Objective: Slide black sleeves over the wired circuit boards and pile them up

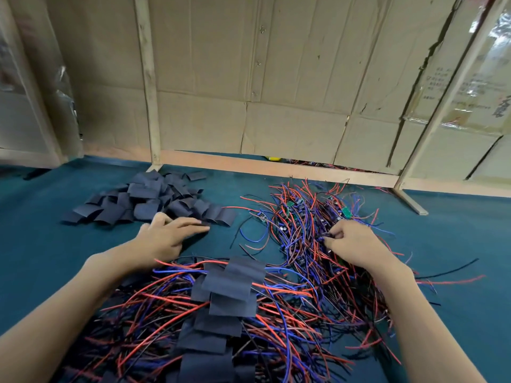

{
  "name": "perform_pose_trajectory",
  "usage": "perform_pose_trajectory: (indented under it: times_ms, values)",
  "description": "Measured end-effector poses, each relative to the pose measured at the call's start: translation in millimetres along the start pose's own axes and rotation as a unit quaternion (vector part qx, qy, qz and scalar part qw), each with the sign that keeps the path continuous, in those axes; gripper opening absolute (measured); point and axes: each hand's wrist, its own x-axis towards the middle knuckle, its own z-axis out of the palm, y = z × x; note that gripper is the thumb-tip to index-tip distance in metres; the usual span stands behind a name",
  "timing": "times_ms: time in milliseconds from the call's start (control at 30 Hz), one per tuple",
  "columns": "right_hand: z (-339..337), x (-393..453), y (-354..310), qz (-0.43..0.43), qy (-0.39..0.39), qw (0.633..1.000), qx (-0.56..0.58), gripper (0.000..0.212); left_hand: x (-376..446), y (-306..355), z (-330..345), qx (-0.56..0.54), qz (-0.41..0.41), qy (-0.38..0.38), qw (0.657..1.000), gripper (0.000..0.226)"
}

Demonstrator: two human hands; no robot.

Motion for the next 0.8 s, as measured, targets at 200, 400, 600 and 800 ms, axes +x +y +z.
perform_pose_trajectory:
  times_ms: [200, 400, 600, 800]
  values:
    - [-13.0, -7.0, 7.5, 0.033, 0.02, 0.974, 0.223, 0.028, 0.2, -7.6, -3.3, -0.015, -0.001, -0.032, 0.999, 0.049]
    - [-44.9, -16.1, 16.6, 0.014, 0.027, 0.874, 0.486, 0.026, -4.0, -7.7, -14.7, 0.102, -0.021, 0.002, 0.995, 0.045]
    - [-50.5, -19.6, 3.2, -0.043, 0.062, 0.777, 0.625, 0.028, -9.7, -5.8, -26.7, 0.104, 0.056, -0.032, 0.992, 0.042]
    - [-66.0, -25.7, -20.7, -0.075, 0.144, 0.725, 0.669, 0.026, -23.0, 0.0, -45.1, 0.065, 0.04, 0.049, 0.996, 0.051]
